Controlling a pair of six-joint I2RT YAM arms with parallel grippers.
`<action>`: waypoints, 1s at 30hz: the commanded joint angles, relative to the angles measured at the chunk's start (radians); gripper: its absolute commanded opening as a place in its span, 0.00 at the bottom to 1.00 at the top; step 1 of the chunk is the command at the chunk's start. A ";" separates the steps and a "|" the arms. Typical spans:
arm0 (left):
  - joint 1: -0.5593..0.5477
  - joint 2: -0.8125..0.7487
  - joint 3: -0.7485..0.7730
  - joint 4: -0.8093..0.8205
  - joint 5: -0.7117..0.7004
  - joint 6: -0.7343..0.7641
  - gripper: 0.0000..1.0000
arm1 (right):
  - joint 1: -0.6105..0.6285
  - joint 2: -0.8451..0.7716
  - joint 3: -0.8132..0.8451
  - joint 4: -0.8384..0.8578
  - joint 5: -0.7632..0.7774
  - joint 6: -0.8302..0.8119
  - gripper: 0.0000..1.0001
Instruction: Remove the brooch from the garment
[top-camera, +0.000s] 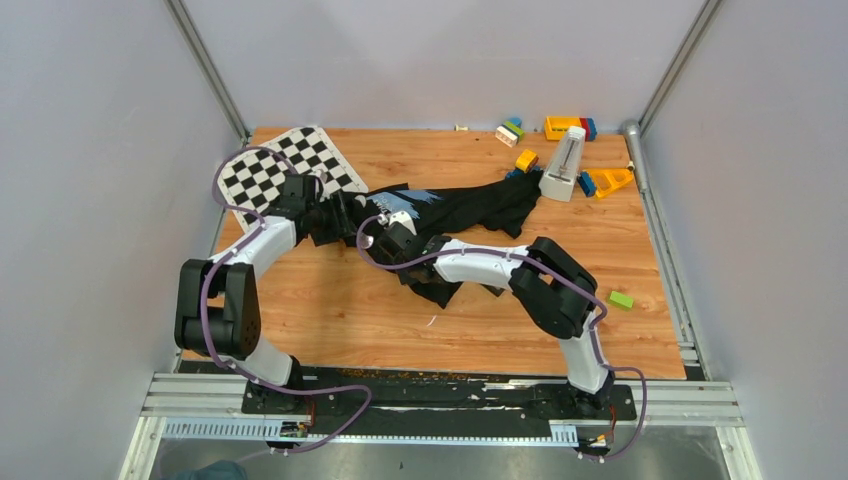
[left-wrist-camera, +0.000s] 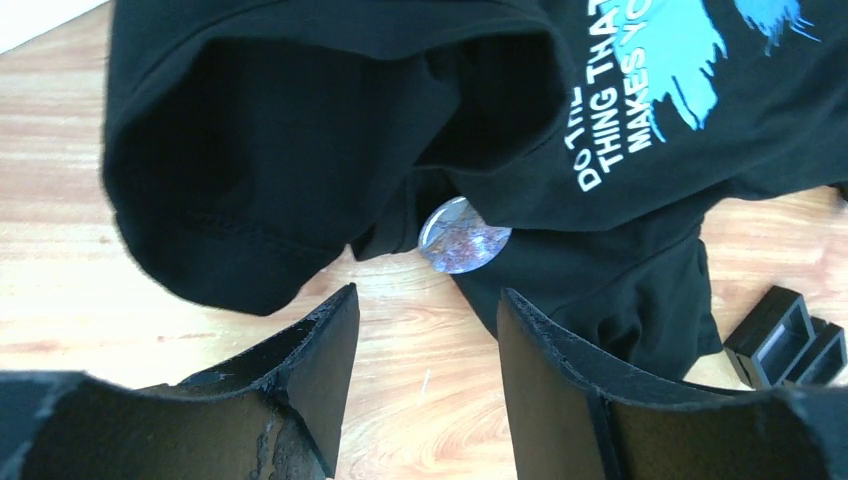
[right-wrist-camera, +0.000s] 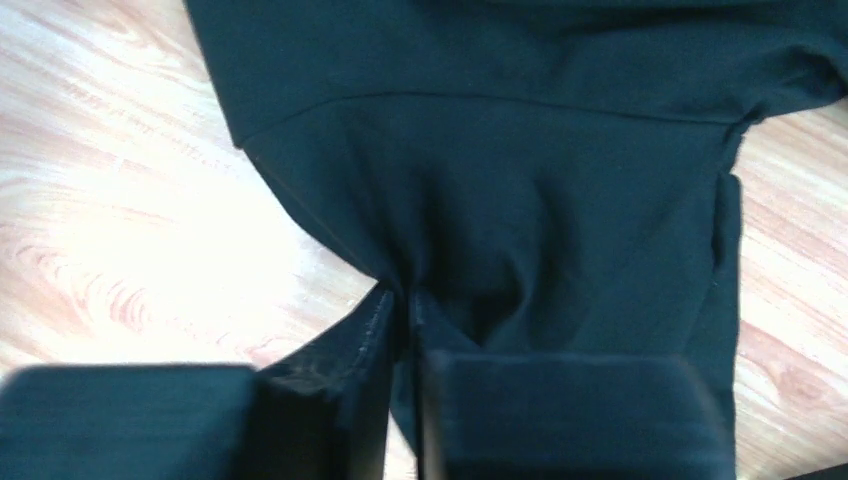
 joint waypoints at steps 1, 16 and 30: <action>0.004 -0.002 -0.013 0.102 0.064 0.037 0.60 | 0.008 -0.012 0.008 -0.022 0.041 0.022 0.01; 0.002 0.034 -0.044 0.129 0.129 0.025 0.60 | 0.198 -0.423 -0.313 -0.031 -0.233 0.017 0.00; -0.157 -0.320 -0.136 -0.180 -0.165 -0.026 0.59 | 0.117 -0.468 -0.285 -0.009 -0.280 0.019 0.49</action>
